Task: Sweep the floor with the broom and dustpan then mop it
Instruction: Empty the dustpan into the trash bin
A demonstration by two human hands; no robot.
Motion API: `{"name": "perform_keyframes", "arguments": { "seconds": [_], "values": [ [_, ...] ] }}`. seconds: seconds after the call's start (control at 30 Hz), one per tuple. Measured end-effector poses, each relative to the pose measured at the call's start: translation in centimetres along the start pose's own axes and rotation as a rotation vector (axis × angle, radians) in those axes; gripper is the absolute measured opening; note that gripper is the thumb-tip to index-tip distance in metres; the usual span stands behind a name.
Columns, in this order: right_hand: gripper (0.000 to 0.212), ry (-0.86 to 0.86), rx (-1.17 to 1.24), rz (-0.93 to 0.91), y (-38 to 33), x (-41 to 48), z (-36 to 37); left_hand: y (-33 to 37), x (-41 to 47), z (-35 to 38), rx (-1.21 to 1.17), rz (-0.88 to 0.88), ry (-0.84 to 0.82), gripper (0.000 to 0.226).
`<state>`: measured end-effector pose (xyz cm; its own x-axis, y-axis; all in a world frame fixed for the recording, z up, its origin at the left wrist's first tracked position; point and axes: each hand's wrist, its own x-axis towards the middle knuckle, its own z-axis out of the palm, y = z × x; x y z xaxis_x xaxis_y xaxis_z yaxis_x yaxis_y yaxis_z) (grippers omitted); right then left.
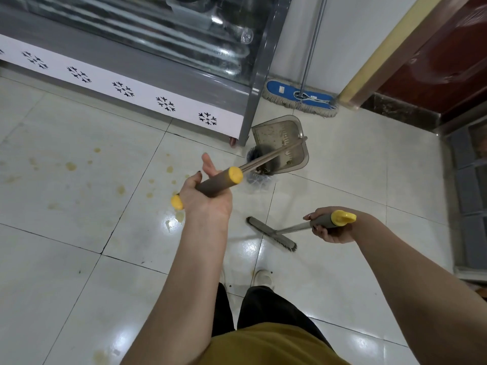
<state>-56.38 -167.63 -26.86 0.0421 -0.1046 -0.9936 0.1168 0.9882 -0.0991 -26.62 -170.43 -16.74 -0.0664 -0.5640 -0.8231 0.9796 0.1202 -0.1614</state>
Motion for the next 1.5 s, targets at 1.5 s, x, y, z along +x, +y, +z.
{"name": "perform_keyframes", "arguments": {
  "seconds": [1.5],
  "values": [
    [0.016, -0.006, -0.073, 0.021, 0.3, 0.2, 0.4, 4.3, 4.3, -5.3, 0.479, 0.064, 0.291, 0.024]
  ]
}}
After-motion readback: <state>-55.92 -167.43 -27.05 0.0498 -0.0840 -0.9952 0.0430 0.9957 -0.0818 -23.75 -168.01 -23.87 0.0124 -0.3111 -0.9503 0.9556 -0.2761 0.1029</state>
